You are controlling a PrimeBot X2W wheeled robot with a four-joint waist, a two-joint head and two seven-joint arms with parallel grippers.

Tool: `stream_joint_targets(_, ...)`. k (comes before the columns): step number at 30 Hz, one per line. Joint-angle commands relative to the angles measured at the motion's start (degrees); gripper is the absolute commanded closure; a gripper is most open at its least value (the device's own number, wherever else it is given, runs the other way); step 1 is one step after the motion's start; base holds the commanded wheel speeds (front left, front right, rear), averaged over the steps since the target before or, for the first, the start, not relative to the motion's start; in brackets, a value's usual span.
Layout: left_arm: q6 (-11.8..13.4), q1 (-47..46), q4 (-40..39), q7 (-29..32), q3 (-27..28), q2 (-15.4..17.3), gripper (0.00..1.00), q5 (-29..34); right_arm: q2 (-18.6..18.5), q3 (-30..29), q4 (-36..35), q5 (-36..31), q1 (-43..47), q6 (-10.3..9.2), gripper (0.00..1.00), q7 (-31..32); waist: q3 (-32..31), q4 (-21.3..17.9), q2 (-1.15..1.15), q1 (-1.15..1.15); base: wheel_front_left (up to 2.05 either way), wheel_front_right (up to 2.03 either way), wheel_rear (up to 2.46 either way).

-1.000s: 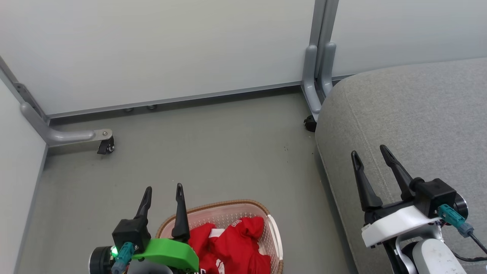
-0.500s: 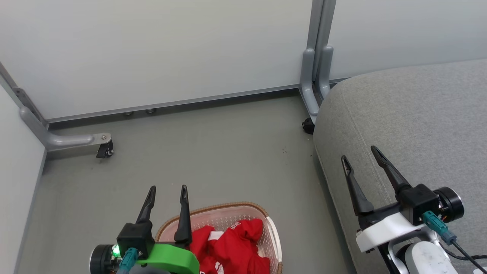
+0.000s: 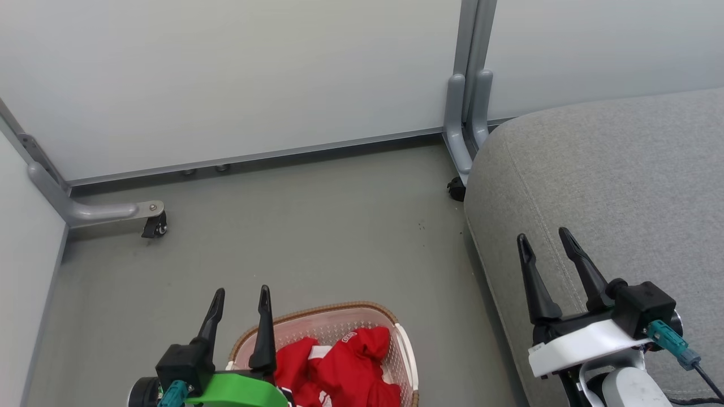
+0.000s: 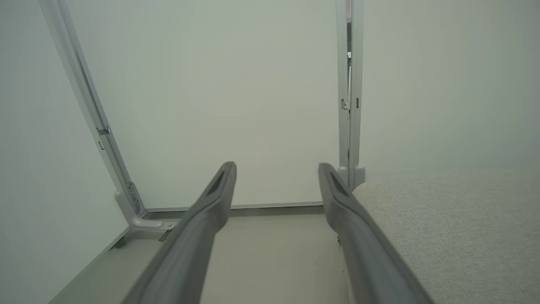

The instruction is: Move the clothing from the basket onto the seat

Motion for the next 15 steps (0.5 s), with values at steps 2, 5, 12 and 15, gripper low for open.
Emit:
stream_joint_targets(2,-0.39,0.89,-0.02,-0.51,0.72,0.10,0.00,-0.72,0.21,-0.01,0.29,1.63,0.49,0.00,0.00,-0.55,-0.02,-0.04,0.00,0.00,0.00,0.00,0.00)
stream_joint_targets(5,-0.42,1.19,0.94,-0.79,0.87,0.10,0.00,-0.82,0.11,0.40,1.12,3.17,0.58,0.00,0.00,-0.90,-0.08,-0.14,0.00,0.00,0.00,0.00,0.00)
stream_joint_targets(12,-0.51,1.03,3.29,-1.20,1.17,0.13,0.00,-1.15,-0.39,0.85,2.00,2.92,0.22,0.00,0.00,-1.26,-0.18,-0.18,0.00,0.00,0.00,0.00,0.00)
stream_joint_targets(15,-0.53,0.88,3.61,-1.19,1.25,0.12,0.00,-1.27,-0.46,0.81,2.22,3.05,0.22,0.00,0.00,-1.26,-0.18,-0.12,0.00,0.00,0.00,0.00,0.00)
